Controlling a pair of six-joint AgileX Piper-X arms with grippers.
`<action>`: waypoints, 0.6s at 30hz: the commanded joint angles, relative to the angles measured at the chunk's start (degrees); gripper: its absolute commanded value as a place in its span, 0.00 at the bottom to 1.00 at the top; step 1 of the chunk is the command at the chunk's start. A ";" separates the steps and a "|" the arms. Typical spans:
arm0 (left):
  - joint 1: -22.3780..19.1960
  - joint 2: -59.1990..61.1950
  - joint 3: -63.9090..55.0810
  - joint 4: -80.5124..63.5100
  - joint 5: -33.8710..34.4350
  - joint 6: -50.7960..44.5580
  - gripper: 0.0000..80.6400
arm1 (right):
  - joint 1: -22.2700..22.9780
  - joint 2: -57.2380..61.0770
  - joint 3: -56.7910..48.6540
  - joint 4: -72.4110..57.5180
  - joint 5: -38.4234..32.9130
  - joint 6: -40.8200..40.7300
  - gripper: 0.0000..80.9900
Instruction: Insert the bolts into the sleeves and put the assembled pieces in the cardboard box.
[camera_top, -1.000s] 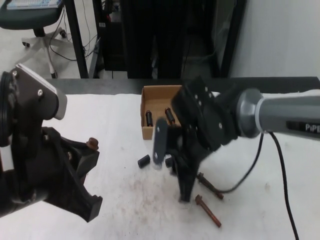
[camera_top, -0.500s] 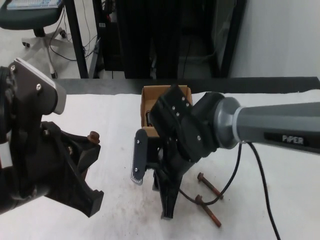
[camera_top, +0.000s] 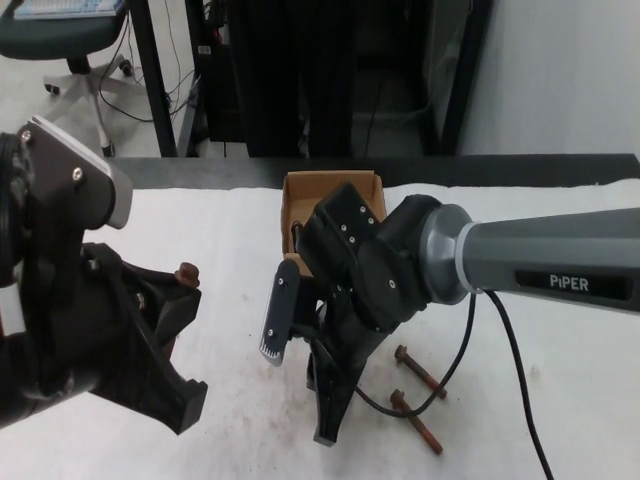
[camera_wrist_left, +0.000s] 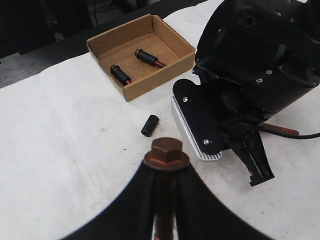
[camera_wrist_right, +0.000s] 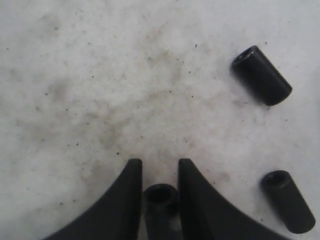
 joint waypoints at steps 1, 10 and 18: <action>0.16 -0.07 -0.24 -1.07 -0.51 0.04 0.00 | 0.01 -0.40 -0.40 -0.37 -2.15 1.97 0.15; 0.16 -0.07 -0.24 -1.07 -0.51 0.04 0.00 | 0.01 -0.40 -0.67 -0.37 0.31 2.52 0.36; 0.16 -0.07 -0.24 -1.07 -0.51 0.04 0.00 | -0.09 -1.94 -2.56 1.45 1.08 1.52 0.36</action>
